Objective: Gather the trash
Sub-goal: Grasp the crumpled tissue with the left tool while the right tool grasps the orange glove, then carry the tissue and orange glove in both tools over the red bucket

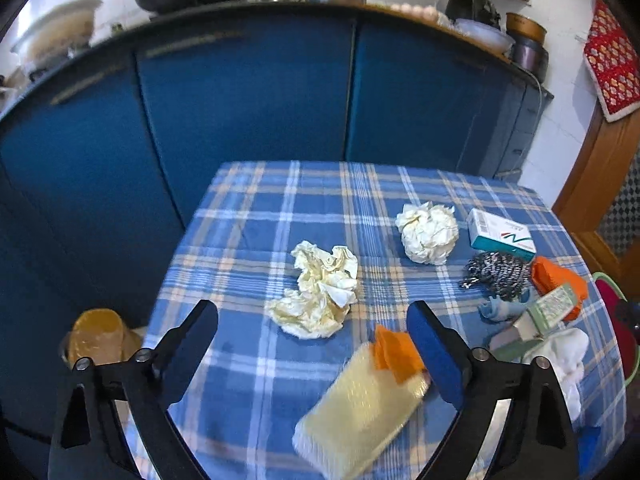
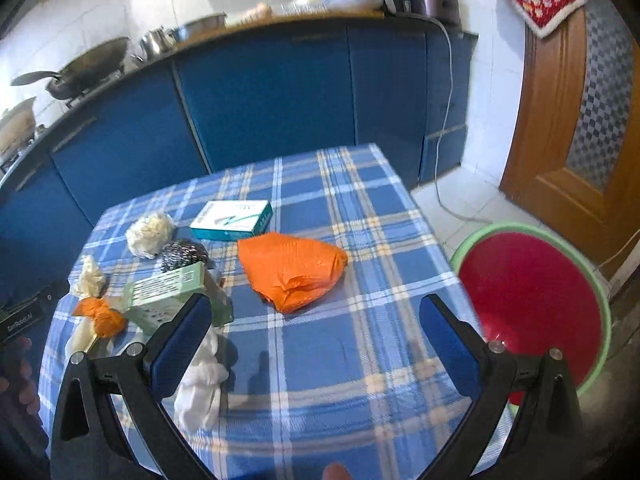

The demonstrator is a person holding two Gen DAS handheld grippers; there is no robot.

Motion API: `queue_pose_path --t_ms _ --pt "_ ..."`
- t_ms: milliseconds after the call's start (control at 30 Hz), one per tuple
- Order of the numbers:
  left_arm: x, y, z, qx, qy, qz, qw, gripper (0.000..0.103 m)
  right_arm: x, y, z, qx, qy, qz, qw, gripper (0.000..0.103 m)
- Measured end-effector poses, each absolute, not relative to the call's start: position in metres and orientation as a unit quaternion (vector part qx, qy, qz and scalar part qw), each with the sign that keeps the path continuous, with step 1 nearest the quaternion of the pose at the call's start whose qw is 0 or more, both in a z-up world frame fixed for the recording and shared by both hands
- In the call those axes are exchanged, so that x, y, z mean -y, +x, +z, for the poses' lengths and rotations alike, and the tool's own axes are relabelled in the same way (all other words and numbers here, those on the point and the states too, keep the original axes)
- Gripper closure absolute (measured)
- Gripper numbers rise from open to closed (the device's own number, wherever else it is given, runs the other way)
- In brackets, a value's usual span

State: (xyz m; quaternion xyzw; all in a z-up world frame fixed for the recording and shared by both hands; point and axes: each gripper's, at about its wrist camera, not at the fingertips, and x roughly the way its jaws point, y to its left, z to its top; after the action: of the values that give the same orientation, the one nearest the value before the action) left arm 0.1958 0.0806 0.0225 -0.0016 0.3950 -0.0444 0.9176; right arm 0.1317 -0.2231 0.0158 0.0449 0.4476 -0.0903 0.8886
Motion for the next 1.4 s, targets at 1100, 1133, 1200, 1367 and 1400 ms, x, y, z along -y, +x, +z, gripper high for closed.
queue_pose_path --t_ms 1100,1133,1200,1367,1400 --pt "-0.079 0.226 -0.001 -0.428 -0.022 -0.080 0.900 0.066 0.216 0.195 -0.043 -0.538 0.029 -0.034 0.842 0.072" --pt "-0.078 0.223 0.003 -0.422 -0.019 -0.080 0.903 0.066 0.216 0.194 -0.041 -0.536 0.028 -0.034 0.843 0.075" --pt "-0.076 0.217 0.011 -0.413 -0.017 -0.081 0.907 0.066 0.215 0.191 -0.036 -0.530 0.027 -0.034 0.847 0.077" --pt "-0.074 0.205 0.027 -0.397 -0.020 -0.087 0.914 0.066 0.214 0.182 -0.023 -0.515 0.025 -0.032 0.856 0.079" --pt "-0.073 0.201 0.031 -0.393 -0.020 -0.088 0.915 0.066 0.214 0.180 -0.020 -0.511 0.023 -0.031 0.858 0.079"
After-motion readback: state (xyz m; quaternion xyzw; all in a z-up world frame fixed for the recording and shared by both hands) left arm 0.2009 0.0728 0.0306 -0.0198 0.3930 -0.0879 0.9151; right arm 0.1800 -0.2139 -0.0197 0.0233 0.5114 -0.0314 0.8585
